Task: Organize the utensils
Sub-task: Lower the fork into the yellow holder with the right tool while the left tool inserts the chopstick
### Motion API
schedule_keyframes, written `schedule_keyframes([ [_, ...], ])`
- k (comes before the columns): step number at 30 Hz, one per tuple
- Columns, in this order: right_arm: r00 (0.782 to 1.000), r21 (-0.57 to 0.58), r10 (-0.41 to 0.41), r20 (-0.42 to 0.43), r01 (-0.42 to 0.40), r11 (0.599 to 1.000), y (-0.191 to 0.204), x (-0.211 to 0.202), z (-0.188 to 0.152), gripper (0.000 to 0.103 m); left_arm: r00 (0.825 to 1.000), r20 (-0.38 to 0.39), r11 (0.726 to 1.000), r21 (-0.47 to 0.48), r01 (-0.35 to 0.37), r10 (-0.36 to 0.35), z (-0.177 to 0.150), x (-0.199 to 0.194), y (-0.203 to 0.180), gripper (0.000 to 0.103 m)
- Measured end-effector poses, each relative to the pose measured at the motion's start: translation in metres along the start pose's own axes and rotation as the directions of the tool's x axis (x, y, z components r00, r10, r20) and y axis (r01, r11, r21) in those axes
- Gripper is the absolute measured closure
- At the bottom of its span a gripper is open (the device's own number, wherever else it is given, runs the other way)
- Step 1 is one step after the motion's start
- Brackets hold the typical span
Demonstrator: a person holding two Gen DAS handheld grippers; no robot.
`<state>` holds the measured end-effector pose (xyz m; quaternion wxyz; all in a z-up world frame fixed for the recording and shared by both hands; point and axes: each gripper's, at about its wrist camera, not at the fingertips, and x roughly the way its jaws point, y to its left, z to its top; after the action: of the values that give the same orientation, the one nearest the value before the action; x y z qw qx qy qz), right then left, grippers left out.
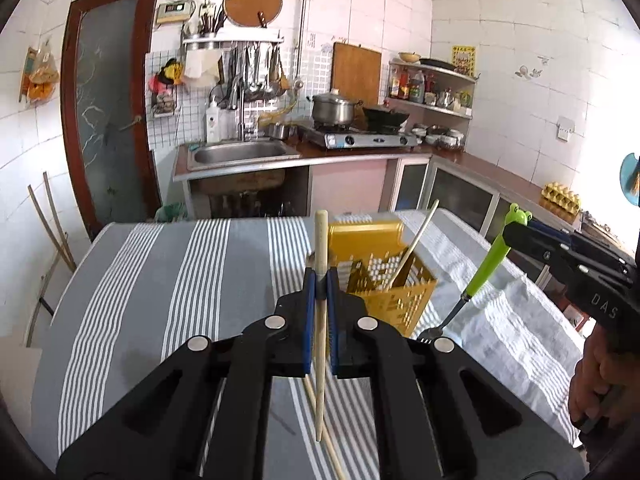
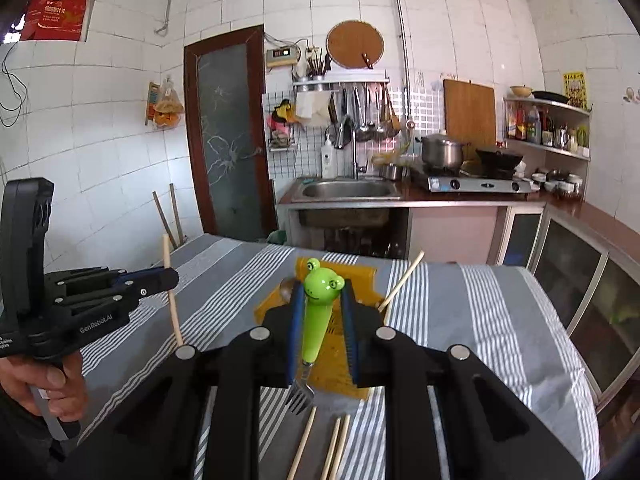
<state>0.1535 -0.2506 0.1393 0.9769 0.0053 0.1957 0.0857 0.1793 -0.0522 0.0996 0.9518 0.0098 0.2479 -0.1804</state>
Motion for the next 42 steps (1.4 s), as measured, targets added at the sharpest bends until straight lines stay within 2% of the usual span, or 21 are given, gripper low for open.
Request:
schedule_keyframes([
  [15,0.996,-0.040,-0.042,0.076,0.045,0.998,-0.010,-0.011,0.043,0.084,0.995,0.096,0.999,0.037,0.020,-0.024,0.059,0.001,-0.019,0.099],
  [27,0.993,-0.068,-0.058,0.102,0.065,0.996,-0.011,0.003,0.070,0.084,0.984,0.172,0.998,0.046,0.035,-0.043,0.100,0.007,-0.028,0.099],
  [33,0.993,-0.069,-0.069,0.098,0.076,0.995,-0.014,0.019,0.074,0.084,0.981,0.189,0.999,0.045,0.029,-0.037,0.115,0.027,-0.027,0.099],
  [36,0.993,-0.064,-0.074,0.091,0.080,0.995,-0.017,0.029,0.074,0.084,0.981,0.196,0.999,0.049,-0.001,-0.008,0.116,0.045,-0.025,0.099],
  [42,0.994,-0.049,-0.082,0.072,0.086,0.995,-0.027,0.054,0.072,0.084,0.988,0.155,1.000,0.021,0.011,-0.014,0.108,0.080,-0.016,0.099],
])
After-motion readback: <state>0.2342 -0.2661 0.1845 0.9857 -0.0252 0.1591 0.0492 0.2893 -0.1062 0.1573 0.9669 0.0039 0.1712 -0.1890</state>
